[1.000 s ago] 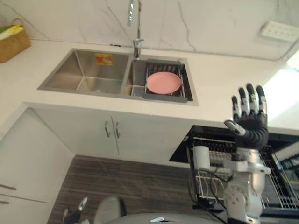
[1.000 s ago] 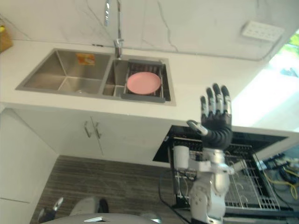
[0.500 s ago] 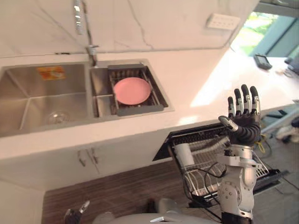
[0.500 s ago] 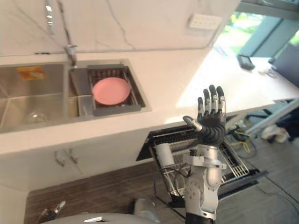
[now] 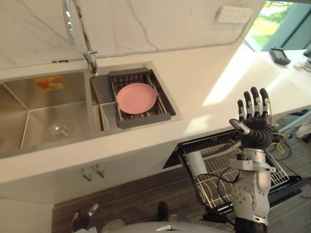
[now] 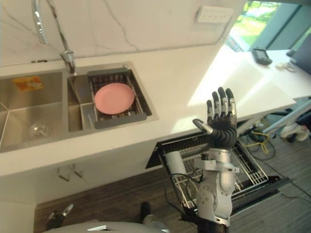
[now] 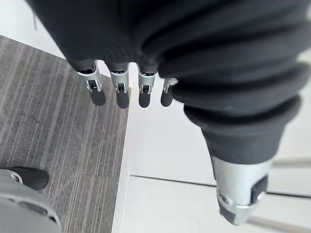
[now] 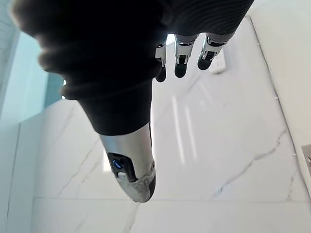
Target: Walk over to the sink, pick up the cup, carry it to the dishwasher, place the cup inside the dishwasher, then close the dishwasher door
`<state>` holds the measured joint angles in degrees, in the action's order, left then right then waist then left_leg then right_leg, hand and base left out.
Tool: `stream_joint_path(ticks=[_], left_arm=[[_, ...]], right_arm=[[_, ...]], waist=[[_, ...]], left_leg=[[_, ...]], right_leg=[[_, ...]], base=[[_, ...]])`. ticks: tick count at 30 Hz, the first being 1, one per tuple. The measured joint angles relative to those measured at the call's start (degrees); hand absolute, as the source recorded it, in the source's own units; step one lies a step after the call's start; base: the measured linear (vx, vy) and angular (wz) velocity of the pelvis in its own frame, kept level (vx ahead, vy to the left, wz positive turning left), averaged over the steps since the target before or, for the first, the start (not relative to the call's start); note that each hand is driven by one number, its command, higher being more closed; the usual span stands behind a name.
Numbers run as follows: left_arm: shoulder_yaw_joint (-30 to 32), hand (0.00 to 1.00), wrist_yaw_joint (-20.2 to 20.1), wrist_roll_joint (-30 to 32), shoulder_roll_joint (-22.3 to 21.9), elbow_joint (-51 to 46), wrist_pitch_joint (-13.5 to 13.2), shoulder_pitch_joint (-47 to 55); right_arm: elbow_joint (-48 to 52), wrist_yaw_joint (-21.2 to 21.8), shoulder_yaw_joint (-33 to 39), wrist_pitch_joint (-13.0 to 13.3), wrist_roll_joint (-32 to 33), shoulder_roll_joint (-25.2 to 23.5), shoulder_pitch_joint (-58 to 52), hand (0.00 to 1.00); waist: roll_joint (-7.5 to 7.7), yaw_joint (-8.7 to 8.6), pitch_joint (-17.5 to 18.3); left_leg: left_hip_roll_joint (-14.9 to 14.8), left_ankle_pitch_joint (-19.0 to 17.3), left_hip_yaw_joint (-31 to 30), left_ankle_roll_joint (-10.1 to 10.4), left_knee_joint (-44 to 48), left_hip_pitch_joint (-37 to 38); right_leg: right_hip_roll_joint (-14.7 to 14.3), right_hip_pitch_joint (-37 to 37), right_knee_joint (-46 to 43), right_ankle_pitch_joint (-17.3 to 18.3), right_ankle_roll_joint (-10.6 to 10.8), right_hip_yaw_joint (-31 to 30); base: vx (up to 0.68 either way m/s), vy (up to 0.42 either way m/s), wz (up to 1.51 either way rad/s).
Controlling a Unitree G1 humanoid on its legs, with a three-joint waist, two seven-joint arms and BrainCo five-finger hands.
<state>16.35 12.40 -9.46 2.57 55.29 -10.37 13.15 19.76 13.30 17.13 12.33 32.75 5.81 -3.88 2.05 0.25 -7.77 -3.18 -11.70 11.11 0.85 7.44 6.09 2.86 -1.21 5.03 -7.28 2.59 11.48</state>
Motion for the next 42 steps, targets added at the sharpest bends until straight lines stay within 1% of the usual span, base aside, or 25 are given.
stream_joint_path(ticks=[2,3,4,5,6,8,10,12,13,14,16,18,20,21,23,26,28,32,35,37,39,42], left_arm=[[1.2,0.00,2.0,0.0,-0.1,0.5,-0.2,0.1],[1.3,0.00,2.5,0.0,-0.1,0.5,-0.3,0.1],[1.5,0.00,3.4,0.1,-0.1,0.5,-0.3,0.1],[1.4,0.00,3.8,0.1,-0.2,0.5,-0.3,0.1],[1.4,0.00,3.8,0.2,-0.2,0.5,-0.3,0.0],[1.4,0.00,3.9,0.2,0.0,0.5,-0.3,-0.4],[1.4,0.00,4.0,0.3,0.4,0.6,-0.1,-0.5],[1.4,0.00,4.0,0.8,1.4,1.0,0.3,-1.2],[1.5,0.00,4.0,0.8,1.7,1.3,0.4,-1.5],[1.5,0.00,4.0,1.0,2.3,2.1,0.8,-2.3],[1.6,0.00,4.0,1.6,2.8,2.1,1.5,-2.6],[2.0,0.00,4.0,2.4,3.2,2.1,2.4,-2.7],[2.1,0.00,3.9,2.8,3.2,2.1,3.2,-2.4],[2.2,0.00,3.9,3.0,3.2,2.0,3.6,-2.1],[2.2,0.00,3.8,3.1,3.2,2.0,3.8,-1.5],[2.3,0.00,3.5,4.1,3.2,1.8,3.9,-0.9],[2.3,0.00,3.4,4.1,3.2,1.6,3.9,-0.7],[2.7,0.00,3.2,4.1,3.3,1.4,3.9,-0.3],[2.7,0.00,2.1,4.2,3.4,0.6,3.9,0.3],[2.7,0.00,2.1,4.4,3.4,-0.6,3.8,0.8],[2.7,0.00,1.7,5.3,3.9,-0.8,3.5,1.0],[2.7,0.00,1.7,5.3,4.2,-0.8,3.5,1.5]], right_arm=[[-0.1,-2.2,-0.1,-1.8,-5.7,3.3,2.6,0.00],[-0.2,-2.4,-0.1,-2.6,-7.3,4.4,3.6,0.00],[-0.6,-2.6,-0.2,-4.6,-11.4,6.7,5.7,0.00],[-1.2,-3.2,-0.4,-5.9,-15.3,8.7,7.6,0.00],[-1.6,-3.7,-0.4,-6.4,-17.0,9.4,8.4,0.00],[-3.7,-5.4,-0.9,-6.7,-25.2,12.4,10.8,0.00],[-4.7,-6.6,-1.8,-7.0,-31.0,13.9,12.1,0.00],[-5.8,-7.9,-4.2,-7.2,-41.4,16.6,14.5,0.00],[-6.3,-8.2,-5.1,-7.1,-43.7,17.4,15.3,0.00],[-8.1,-8.5,-7.2,-7.1,-49.1,19.0,17.9,0.00],[-10.1,-8.4,-9.1,-7.0,-54.5,20.4,20.2,0.00],[-13.6,-8.0,-12.0,-6.2,-60.1,22.6,22.7,0.00],[-17.3,-7.3,-14.0,-5.3,-62.6,24.3,24.7,0.00],[-19.8,-6.9,-15.5,-4.7,-64.2,25.4,25.7,0.00],[-23.5,-6.3,-17.6,-4.0,-66.1,26.6,27.0,0.00],[-28.5,-6.3,-19.6,-2.7,-69.0,28.0,27.2,0.00],[-30.7,-6.3,-21.1,-2.2,-69.3,29.4,27.8,0.00],[-36.7,-6.6,-24.0,-0.5,-72.4,30.4,31.2,0.00],[-39.1,-8.4,-25.0,-0.1,-72.8,30.9,32.9,0.00],[-40.0,-9.1,-25.3,0.0,-73.1,30.9,33.6,0.00],[-41.7,-11.1,-25.4,0.0,-73.1,31.0,34.1,0.00],[-43.9,-12.8,-25.4,-0.1,-73.1,31.0,34.6,0.00]], waist=[[0.22,0.71,0.2],[0.23,0.85,0.2],[0.24,1.23,0.2],[0.22,1.39,0.2],[0.24,1.39,0.2],[0.54,1.23,0.5],[0.93,1.14,1.0],[1.70,1.04,1.6],[1.84,1.01,1.7],[2.27,0.95,2.1],[2.66,1.11,2.5],[3.14,1.56,3.3],[3.16,1.68,3.4],[3.12,2.04,3.5],[3.02,2.29,3.5],[2.90,2.64,3.6],[2.78,2.81,3.7],[2.58,2.94,3.8],[2.60,3.31,3.8],[2.60,3.58,3.8],[2.64,4.27,3.8],[2.69,4.68,3.7]], left_leg=[[-0.1,0.8,-1.1,0.3,-0.6,0.0],[-0.1,0.9,-1.4,0.3,-0.6,-0.1],[-0.3,1.0,-1.5,0.5,-0.7,-0.2],[-0.3,1.2,-1.6,0.7,-0.9,-0.2],[-0.4,1.3,-1.7,0.8,-1.1,-0.2],[-0.2,1.9,-1.7,0.7,-2.0,0.1],[-0.2,2.3,-1.7,0.7,-2.5,0.1],[-0.2,2.8,-2.0,0.9,-2.7,0.0],[-0.2,2.9,-2.2,0.9,-2.7,0.0],[-0.2,3.3,-2.9,1.0,-2.8,-0.3],[-0.2,3.8,-3.4,0.9,-3.0,-0.7],[-0.2,5.1,-4.2,1.3,-4.6,-0.7],[-0.2,6.1,-5.0,1.5,-5.6,-0.6],[-0.2,6.7,-5.1,1.7,-6.4,-0.3],[-0.3,7.1,-5.3,1.9,-6.8,-0.2],[-0.3,7.3,-6.4,2.2,-6.9,-0.4],[-0.4,7.5,-6.5,2.3,-7.0,-0.9],[-0.3,7.7,-7.3,2.3,-7.2,-1.0],[-0.3,7.7,-8.1,2.3,-7.2,-1.1],[-0.3,7.7,-8.4,2.3,-7.2,-1.2],[-0.2,7.7,-9.5,2.3,-7.2,-1.2],[0.2,8.1,-10.7,2.2,-7.4,-1.5]], right_leg=[[0.0,0.2,0.0,0.4,-0.3,1.4],[0.0,0.2,0.0,0.4,-0.3,1.7],[-0.1,0.3,0.0,0.4,-0.3,1.8],[-0.2,0.3,0.0,0.3,-0.3,1.9],[-0.2,0.3,0.0,0.3,-0.4,1.9],[-0.1,0.4,0.0,0.2,-0.5,2.0],[-0.1,0.5,0.0,0.1,-0.5,2.2],[-0.1,0.5,0.1,0.1,-0.6,2.5],[0.0,0.5,0.1,0.0,-0.6,2.8],[0.1,0.5,0.1,0.0,-0.6,3.4],[0.1,0.6,0.1,0.1,-0.7,4.2],[0.1,0.8,0.1,0.2,-0.9,5.4],[0.2,0.8,0.1,0.2,-0.9,6.5],[0.2,0.8,0.1,0.2,-0.8,6.7],[0.2,0.8,0.1,0.6,-0.7,7.2],[0.6,0.3,0.1,0.8,-0.8,9.7],[0.6,0.5,0.1,0.9,-0.8,10.0],[0.8,0.4,0.1,0.8,-0.8,11.2],[0.9,0.2,0.1,0.7,-1.0,12.0],[0.9,0.1,0.1,0.7,-1.0,12.5],[1.1,-0.3,0.1,0.7,-1.0,13.2],[1.5,-0.6,0.1,0.8,-0.9,14.6]], base=[[0.03,-0.036,0.30],[0.01,-0.037,0.18],[0.00,-0.034,0.09],[0.00,-0.032,0.04],[0.00,0.000,0.00],[0.00,0.000,0.00],[-0.02,0.004,0.03],[-0.03,-0.005,0.07],[-0.06,-0.017,0.16],[-0.06,-0.020,0.19],[-0.06,-0.030,0.23],[-0.05,-0.037,0.25],[-0.03,-0.031,0.20],[-0.04,-0.026,0.15],[-0.02,-0.015,0.07],[-0.01,-0.006,0.15],[-0.01,0.005,0.14],[0.02,0.016,0.11],[0.03,0.020,0.13],[0.02,0.017,0.12],[0.02,0.026,0.15],[0.00,0.031,0.22]])
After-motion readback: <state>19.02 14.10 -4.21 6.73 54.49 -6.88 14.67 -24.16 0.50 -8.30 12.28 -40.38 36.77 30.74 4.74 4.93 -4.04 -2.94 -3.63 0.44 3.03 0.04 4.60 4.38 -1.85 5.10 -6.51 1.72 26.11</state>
